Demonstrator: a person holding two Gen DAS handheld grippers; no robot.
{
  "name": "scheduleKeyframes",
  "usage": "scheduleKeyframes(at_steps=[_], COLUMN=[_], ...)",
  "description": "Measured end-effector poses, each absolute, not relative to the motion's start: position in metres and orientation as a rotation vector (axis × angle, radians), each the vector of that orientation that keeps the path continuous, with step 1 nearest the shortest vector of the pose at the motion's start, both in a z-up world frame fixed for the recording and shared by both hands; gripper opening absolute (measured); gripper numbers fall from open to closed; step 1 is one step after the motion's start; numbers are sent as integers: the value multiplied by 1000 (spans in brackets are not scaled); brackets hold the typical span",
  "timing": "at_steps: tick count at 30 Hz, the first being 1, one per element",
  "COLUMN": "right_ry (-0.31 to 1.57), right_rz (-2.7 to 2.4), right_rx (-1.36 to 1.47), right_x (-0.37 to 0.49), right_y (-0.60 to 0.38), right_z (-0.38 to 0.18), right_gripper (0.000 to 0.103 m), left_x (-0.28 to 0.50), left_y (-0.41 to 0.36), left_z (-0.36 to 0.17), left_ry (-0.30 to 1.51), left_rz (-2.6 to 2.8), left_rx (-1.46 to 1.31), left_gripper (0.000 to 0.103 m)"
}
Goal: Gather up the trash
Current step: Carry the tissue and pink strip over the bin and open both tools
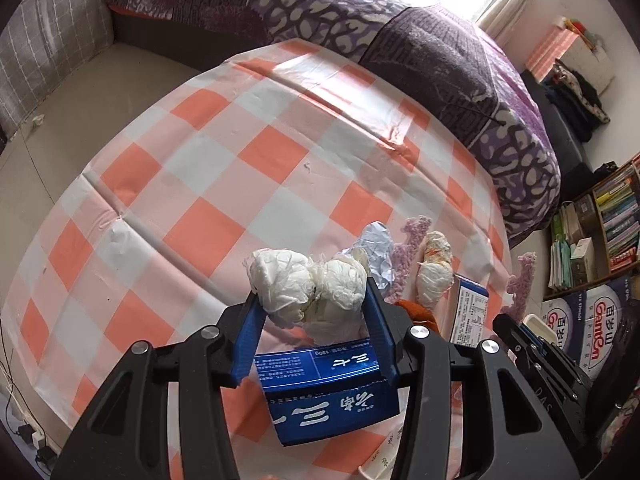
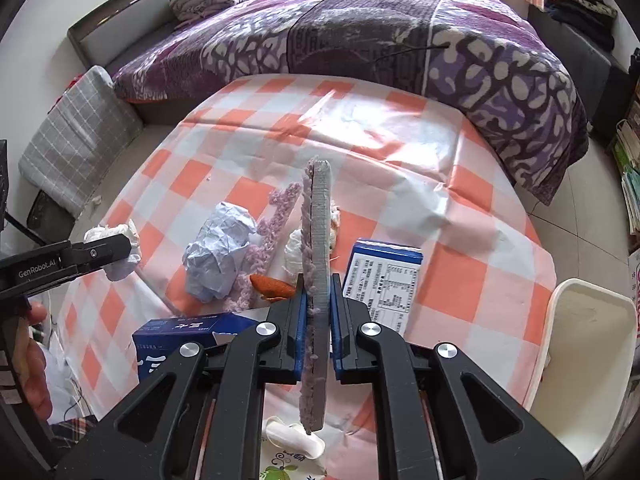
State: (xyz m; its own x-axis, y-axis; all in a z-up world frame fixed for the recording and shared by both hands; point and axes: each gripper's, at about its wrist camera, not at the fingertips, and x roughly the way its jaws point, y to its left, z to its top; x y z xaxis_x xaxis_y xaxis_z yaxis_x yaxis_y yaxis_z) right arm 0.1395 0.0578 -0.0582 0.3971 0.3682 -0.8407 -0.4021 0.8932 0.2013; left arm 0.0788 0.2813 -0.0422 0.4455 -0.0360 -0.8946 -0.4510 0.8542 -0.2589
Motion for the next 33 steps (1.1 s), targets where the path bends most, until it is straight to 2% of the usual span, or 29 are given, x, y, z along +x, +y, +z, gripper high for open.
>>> scheduleKeyframes(at_steps=[14, 33], right_ry=[1050, 1092], right_rz=[357, 32], right_rx=[53, 138], right_x=[153, 162], right_y=[-10, -156], right_z=[-47, -48], right_gripper=[10, 10], left_x=[101, 137], left_y=[220, 65], left_z=[-26, -28], left_ry=[1048, 1024], left_rz=[188, -34], left_rx=[-443, -209], left_gripper=[48, 48])
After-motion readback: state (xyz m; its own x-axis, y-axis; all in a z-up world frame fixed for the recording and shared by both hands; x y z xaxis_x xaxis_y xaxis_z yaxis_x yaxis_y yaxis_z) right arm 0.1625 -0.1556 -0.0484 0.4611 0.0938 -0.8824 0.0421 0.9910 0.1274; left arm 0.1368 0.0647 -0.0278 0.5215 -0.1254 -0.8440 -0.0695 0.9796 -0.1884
